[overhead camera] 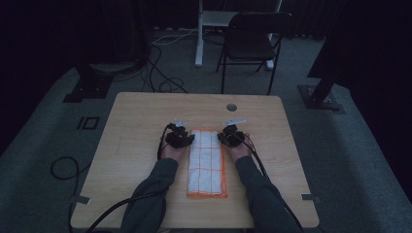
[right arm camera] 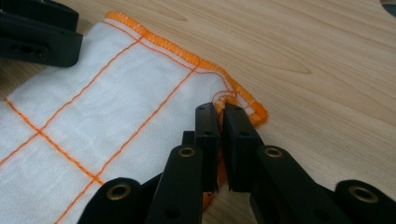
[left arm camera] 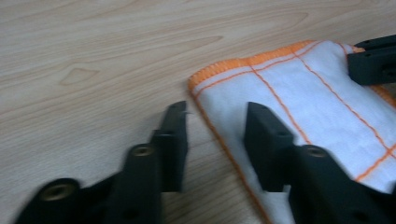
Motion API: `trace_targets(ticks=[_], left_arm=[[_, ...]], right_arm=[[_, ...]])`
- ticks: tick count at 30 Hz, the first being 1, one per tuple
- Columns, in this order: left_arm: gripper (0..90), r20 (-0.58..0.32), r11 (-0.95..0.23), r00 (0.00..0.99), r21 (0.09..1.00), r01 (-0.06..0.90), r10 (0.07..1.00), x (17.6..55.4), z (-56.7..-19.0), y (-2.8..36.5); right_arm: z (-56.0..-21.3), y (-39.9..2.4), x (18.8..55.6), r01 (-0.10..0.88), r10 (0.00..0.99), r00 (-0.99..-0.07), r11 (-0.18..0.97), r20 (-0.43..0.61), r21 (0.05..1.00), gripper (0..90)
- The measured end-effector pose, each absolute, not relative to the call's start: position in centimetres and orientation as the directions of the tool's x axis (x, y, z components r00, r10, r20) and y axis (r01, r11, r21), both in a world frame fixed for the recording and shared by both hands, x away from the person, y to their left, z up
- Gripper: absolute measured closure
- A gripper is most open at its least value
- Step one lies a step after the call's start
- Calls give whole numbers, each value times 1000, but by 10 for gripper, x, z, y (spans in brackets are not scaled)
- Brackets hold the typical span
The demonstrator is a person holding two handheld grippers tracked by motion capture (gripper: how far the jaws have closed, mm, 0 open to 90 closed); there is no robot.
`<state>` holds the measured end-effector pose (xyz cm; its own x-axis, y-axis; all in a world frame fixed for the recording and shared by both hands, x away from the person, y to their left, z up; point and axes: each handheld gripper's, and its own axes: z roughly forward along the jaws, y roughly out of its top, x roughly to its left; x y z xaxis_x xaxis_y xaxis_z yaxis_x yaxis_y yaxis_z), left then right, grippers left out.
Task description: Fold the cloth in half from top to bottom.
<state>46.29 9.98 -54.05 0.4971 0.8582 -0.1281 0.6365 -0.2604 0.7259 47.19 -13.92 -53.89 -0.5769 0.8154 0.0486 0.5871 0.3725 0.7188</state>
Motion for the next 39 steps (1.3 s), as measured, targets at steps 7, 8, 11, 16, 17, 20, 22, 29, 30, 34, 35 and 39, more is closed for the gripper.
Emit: trace_targets(ticks=[7,8,11,16,17,20,22,29,30,34,35,39], left_arm=[[891,-102,-292,526,736,611,845,463,-533,96],[893,-97,-296,529,737,607,843,463,-531,96],[897,-93,-296,532,744,599,842,463,-526,96],[899,-94,-288,537,759,583,839,460,-522,95],[899,-92,-291,541,761,579,836,459,-521,95],[899,-98,-282,545,771,571,833,456,-517,95],[899,-104,-276,552,780,561,827,452,-513,96],[900,-94,-279,579,807,521,810,437,-501,99],[900,-92,-280,582,809,517,808,435,-499,100],[900,-87,-283,599,822,495,796,425,-491,102],[900,-86,-282,604,826,489,793,422,-489,103],[900,-102,-268,616,836,479,781,410,-483,107]], right_arm=[[-536,-139,470,575,815,-578,372,41,728,865],[-535,-140,470,569,814,-579,370,39,735,865],[-531,-140,469,556,815,-579,364,34,748,866],[-528,-140,467,544,812,-582,365,27,755,866],[-526,-140,466,539,812,-583,365,23,759,866],[-521,-141,463,529,810,-586,359,25,769,866],[-517,-142,459,522,809,-586,339,41,783,866],[-508,-148,444,493,798,-601,333,38,803,866],[-506,-149,443,487,796,-605,333,37,807,866],[-498,-150,436,475,785,-618,324,48,818,866],[-496,-150,434,468,782,-622,325,45,822,866],[-486,-150,423,444,769,-637,319,45,837,866]])
